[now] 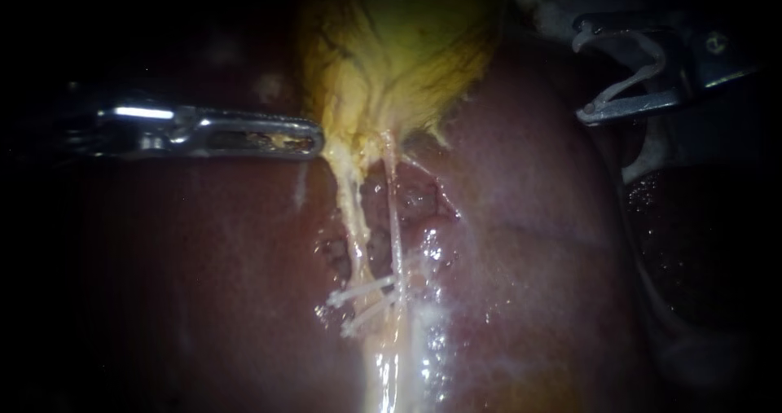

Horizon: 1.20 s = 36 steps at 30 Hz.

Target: Clipping third clip left tube

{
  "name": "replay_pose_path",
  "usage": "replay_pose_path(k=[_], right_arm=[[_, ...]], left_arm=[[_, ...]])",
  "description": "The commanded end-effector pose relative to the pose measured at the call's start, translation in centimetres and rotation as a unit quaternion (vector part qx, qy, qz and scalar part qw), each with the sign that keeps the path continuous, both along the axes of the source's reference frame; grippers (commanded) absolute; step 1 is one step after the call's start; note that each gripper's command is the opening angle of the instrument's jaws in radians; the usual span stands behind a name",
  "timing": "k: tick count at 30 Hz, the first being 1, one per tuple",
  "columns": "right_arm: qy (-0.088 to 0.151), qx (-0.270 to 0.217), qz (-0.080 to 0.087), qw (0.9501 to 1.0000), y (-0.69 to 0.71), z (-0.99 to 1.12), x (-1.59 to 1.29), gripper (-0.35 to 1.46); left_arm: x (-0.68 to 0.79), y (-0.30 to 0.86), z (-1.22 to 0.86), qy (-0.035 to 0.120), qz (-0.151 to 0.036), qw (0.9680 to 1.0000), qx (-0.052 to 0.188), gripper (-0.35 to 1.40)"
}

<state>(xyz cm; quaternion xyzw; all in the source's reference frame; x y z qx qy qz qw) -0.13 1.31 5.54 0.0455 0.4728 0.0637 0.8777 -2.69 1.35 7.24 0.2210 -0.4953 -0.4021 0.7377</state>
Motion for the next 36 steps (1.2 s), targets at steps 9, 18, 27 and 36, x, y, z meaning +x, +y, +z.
replay_pose_path(k=[9,18,27,36], right_arm=[[0.0,0.0,0.0,1.0,0.0,0.0,0.0,0.6],[0.01,0.005,-0.014,0.9998,-0.04,0.02,0.08,0.6],[0.049,0.066,-0.02,0.9964,-0.25,0.09,0.38,0.6],[0.088,0.155,-0.012,0.9838,-0.5,0.26,0.71,0.59]], left_arm=[[0.35,0.18,-0.28,0.001,-0.019,0.9998,-0.009,-0.35],[0.34,0.16,-0.3,0.002,-0.02,0.9998,-0.009,-0.35],[0.33,0.15,-0.32,0.002,-0.019,0.9998,-0.011,-0.35],[0.32,0.14,-0.33,0.003,-0.019,0.9997,-0.011,-0.35]])
